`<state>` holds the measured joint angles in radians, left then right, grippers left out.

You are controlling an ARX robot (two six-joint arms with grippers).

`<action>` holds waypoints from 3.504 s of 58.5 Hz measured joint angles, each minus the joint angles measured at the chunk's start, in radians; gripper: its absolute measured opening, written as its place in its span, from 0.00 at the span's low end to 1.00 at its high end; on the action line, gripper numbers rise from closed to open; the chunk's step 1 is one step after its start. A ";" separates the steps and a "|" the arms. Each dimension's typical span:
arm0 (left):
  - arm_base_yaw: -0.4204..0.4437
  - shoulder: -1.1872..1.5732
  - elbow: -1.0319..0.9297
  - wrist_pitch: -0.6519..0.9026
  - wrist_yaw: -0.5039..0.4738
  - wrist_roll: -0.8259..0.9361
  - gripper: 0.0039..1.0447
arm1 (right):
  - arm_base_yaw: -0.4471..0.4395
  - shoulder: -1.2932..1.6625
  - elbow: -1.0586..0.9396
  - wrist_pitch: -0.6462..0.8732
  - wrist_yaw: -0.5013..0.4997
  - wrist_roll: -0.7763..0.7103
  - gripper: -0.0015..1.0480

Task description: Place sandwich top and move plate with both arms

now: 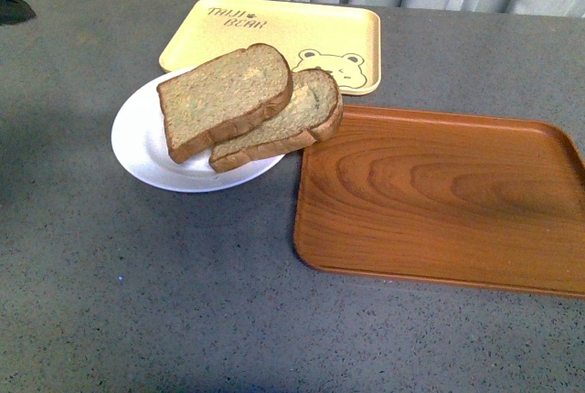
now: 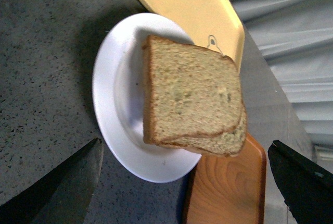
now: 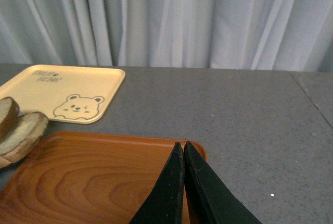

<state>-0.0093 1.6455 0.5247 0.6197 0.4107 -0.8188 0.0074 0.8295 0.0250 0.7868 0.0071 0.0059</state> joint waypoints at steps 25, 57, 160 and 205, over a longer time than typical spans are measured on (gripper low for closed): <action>-0.033 0.341 0.138 0.076 -0.073 -0.112 0.92 | -0.004 -0.327 -0.003 -0.291 -0.005 0.000 0.02; -0.074 0.483 0.319 0.066 -0.113 -0.293 0.89 | -0.004 -0.550 -0.003 -0.505 -0.005 0.000 0.02; -0.198 0.896 1.253 -0.430 -0.035 -0.187 0.02 | -0.004 -0.613 -0.003 -0.565 -0.005 -0.001 0.91; -0.005 0.164 -0.013 0.711 -0.411 0.671 0.40 | -0.004 -0.615 -0.003 -0.565 -0.007 -0.002 0.91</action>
<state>-0.0147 1.8091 0.5121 1.3304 -0.0002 -0.1482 0.0032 0.2146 0.0216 0.2218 -0.0002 0.0044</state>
